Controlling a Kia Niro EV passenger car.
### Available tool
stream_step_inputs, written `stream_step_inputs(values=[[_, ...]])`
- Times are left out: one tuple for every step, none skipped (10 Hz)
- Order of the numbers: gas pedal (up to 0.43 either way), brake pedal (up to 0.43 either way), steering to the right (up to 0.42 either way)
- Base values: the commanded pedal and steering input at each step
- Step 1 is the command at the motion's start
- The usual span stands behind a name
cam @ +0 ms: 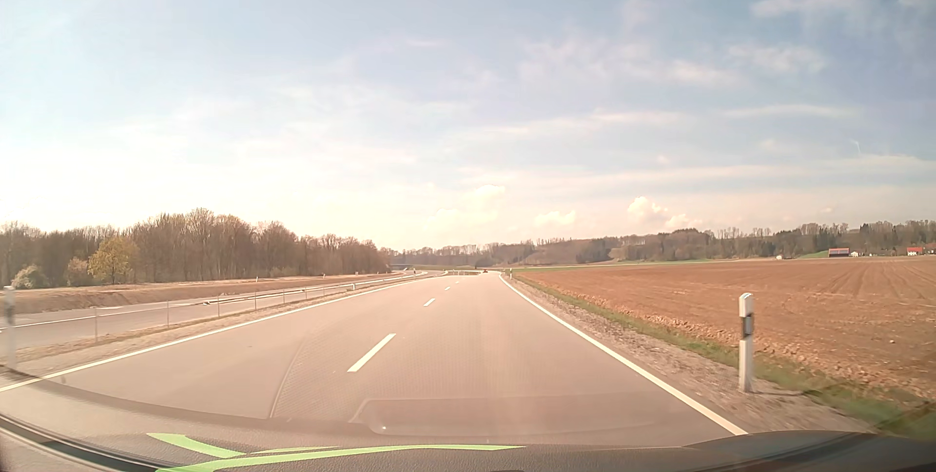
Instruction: Follow the waypoints while adhering to traffic rules and regulations
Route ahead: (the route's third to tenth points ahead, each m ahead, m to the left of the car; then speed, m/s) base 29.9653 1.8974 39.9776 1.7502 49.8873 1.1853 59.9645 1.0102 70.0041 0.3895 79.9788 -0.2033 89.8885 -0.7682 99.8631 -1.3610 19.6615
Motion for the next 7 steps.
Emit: stream_step_inputs(values=[[0.39,0.0,0.006],[0.39,0.0,0.006],[0.37,0.0,0.006],[0.37,0.0,0.006],[0.339,0.0,0.006],[0.331,0.0,0.006],[0.311,0.0,0.006]])
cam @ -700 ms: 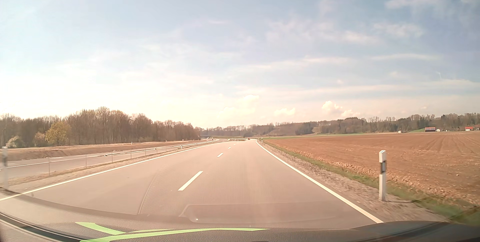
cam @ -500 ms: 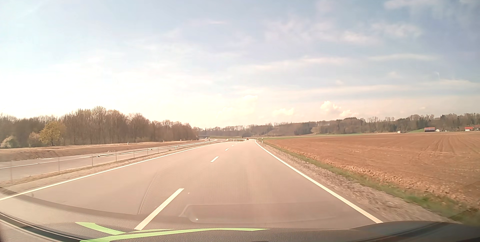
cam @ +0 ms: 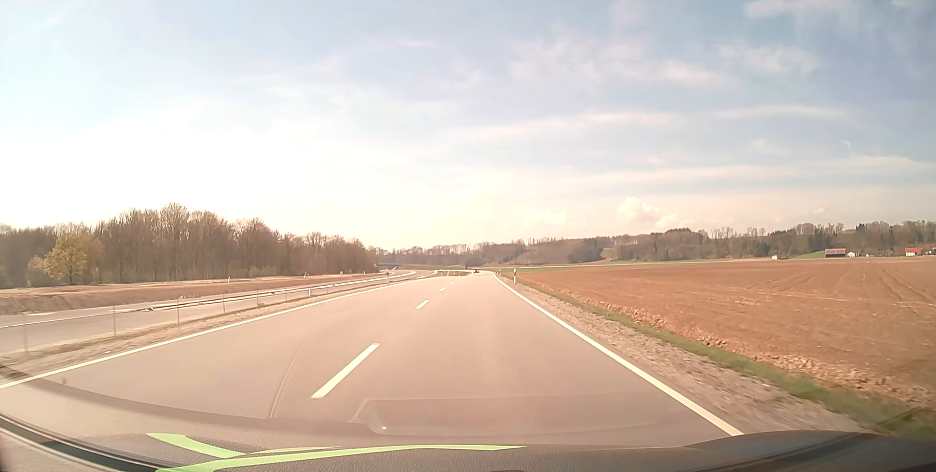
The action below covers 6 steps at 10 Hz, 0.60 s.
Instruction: Follow the waypoints while adhering to traffic rules and regulations
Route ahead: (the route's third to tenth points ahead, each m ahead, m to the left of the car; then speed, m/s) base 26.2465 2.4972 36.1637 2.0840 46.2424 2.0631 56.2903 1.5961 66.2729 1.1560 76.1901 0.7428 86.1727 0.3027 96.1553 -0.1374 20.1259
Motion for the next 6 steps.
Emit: stream_step_inputs(values=[[0.299,0.0,0.006],[0.287,0.0,0.006],[0.287,0.0,0.006],[0.287,0.0,0.005],[0.287,0.0,0.003],[0.287,0.0,0.003]])
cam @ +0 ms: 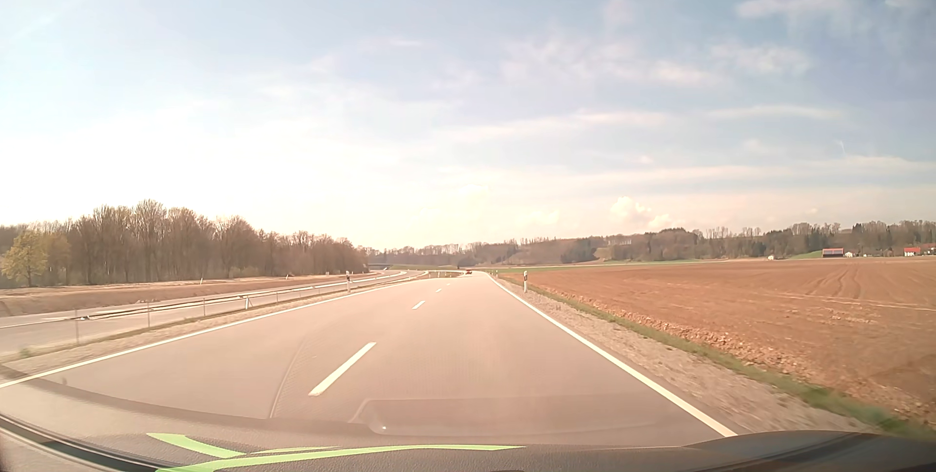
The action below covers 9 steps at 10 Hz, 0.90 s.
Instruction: Follow the waypoints while adhering to traffic rules and regulations
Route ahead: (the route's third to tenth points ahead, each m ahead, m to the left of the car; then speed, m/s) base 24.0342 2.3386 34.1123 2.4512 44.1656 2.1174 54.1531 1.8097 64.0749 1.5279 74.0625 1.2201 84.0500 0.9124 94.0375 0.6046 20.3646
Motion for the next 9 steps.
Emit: stream_step_inputs(values=[[0.287,0.0,0.002],[0.287,0.0,0.002],[0.287,0.0,0.002],[0.287,0.0,0.002],[0.287,0.0,0.002],[0.287,0.0,0.002],[0.287,0.0,0.002],[0.287,0.0,0.002],[0.287,0.0,0.002]])
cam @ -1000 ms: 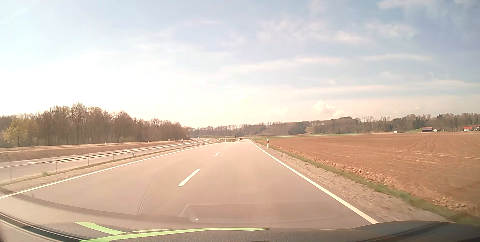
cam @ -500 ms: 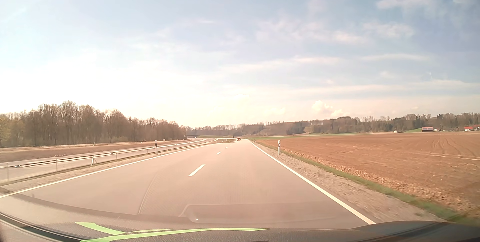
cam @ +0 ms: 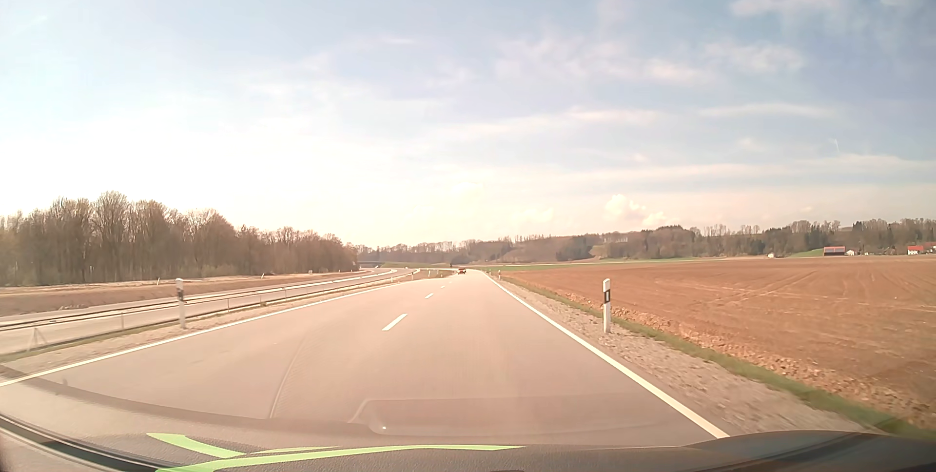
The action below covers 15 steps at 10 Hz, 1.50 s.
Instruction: Follow the waypoints while adhering to traffic rules and regulations
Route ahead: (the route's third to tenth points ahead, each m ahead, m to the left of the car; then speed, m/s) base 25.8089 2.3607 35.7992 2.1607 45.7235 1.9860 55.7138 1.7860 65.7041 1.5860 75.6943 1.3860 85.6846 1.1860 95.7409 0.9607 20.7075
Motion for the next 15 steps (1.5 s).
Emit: stream_step_inputs(values=[[0.287,0.0,0.002],[0.287,0.0,0.002],[0.287,0.0,0.002],[0.287,0.0,0.002],[0.287,0.0,0.002],[0.287,0.0,0.001],[0.287,0.0,0.001],[0.287,0.0,0.002],[0.287,0.0,0.002],[0.287,0.0,0.001],[0.287,0.0,0.001],[0.26,0.0,0.001],[0.228,0.0,0.001],[0.197,0.0,0.001],[0.189,0.0,0.001]])
